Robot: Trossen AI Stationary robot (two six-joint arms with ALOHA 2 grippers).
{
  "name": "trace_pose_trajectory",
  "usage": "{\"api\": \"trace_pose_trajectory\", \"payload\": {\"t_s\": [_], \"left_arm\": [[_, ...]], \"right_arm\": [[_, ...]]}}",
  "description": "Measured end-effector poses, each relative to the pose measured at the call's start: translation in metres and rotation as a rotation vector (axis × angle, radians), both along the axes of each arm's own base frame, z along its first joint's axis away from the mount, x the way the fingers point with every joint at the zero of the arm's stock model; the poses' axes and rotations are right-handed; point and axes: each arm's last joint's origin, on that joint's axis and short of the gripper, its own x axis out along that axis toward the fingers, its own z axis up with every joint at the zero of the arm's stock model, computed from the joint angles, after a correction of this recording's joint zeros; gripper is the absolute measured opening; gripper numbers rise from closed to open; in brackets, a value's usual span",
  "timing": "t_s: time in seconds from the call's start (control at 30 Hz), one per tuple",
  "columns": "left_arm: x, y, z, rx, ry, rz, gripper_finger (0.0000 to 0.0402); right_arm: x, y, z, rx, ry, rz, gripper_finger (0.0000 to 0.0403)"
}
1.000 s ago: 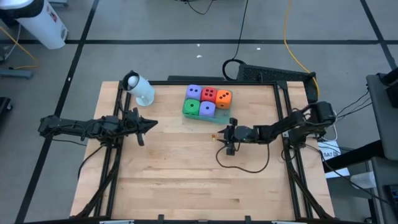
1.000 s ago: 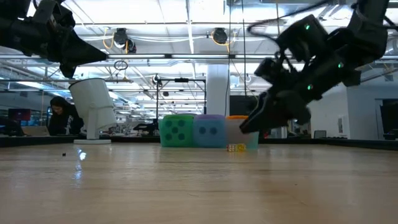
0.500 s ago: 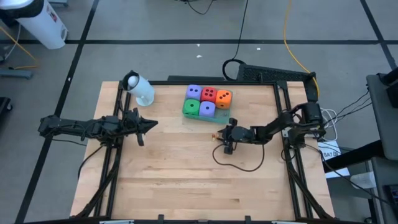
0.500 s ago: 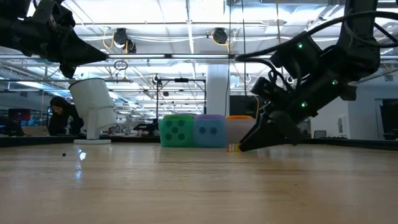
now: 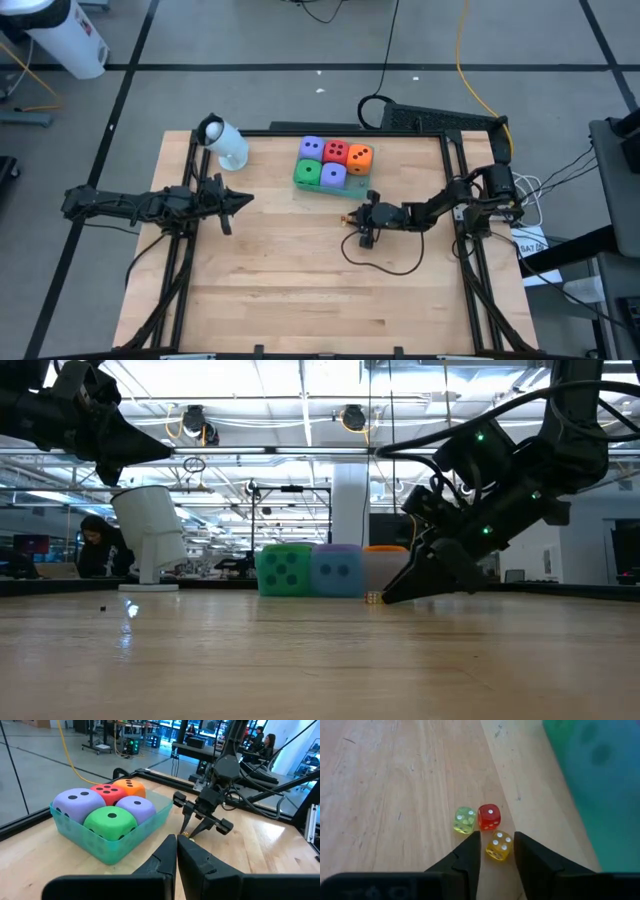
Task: Pick & Place Dice
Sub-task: Put the small orange dice into the transparent blue bin
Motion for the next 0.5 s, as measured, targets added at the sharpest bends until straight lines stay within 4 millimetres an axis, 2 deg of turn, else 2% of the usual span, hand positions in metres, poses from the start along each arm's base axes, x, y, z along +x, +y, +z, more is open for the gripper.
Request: {"api": "trace_pose_trajectory", "payload": {"t_s": [0.27,0.4,0.5], "left_arm": [[0.0,0.0,0.0,-0.002,-0.001,0.0,0.0021],[0.0,0.0,0.0,-0.006,-0.003,0.001,0.0021],[0.0,0.0,0.0,-0.007,-0.003,0.001,0.0021]], "right_arm": [[0.001,0.0,0.001,-0.008,-0.02,0.001,0.0044],[0.001,0.0,0.003,-0.009,-0.023,0.0,0.0046],[0.001,0.0,0.013,-0.013,-0.053,0.001,0.0062]]}}
